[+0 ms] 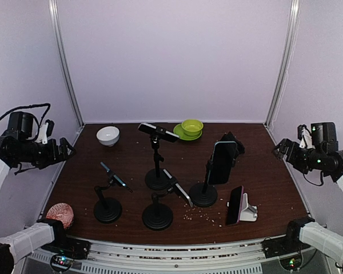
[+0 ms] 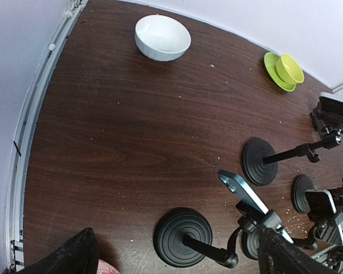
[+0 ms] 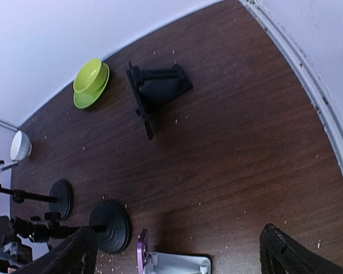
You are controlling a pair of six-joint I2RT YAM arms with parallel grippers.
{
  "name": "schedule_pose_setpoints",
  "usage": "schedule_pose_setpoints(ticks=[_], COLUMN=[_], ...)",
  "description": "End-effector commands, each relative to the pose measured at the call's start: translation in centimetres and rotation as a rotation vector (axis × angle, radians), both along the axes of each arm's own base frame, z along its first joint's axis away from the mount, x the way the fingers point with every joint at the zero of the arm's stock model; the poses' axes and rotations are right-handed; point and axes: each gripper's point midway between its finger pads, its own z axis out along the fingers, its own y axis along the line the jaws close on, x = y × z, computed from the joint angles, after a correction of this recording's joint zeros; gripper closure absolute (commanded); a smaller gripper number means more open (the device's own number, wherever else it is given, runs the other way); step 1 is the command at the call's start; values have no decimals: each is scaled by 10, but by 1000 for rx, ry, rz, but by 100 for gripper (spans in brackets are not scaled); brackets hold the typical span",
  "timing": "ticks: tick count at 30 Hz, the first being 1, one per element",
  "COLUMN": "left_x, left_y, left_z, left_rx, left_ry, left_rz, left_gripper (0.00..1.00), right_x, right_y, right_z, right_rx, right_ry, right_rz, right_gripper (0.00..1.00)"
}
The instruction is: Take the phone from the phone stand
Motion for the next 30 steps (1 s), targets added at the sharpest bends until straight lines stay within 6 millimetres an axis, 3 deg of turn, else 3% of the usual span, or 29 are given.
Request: schedule_pose_setpoints(ticks=[1,5,9,18,30], left_x=[-12,-23,-30,-38,-39], left_y=[-15,-30,-40,-48,-53], left_z=[21,21,19,20,21], left_rx=[14,20,8,-23,-59], left_ry=[-42,-33,-28,-36,-58], left_rz=[-92,-152,-183,-211,-220], left_gripper=[6,9,12,16,17], right_x=[-32,-54,-61,-56,-42], right_y=[23,39,58,85,107], right_z=[-40,-63,-67,-69,-91], right_rx=[53,63,73,72,47], right_ry=[208,328,355,444,631], right_rz=[113,180,239,323,382], right_gripper=[0,1,0,4,20])
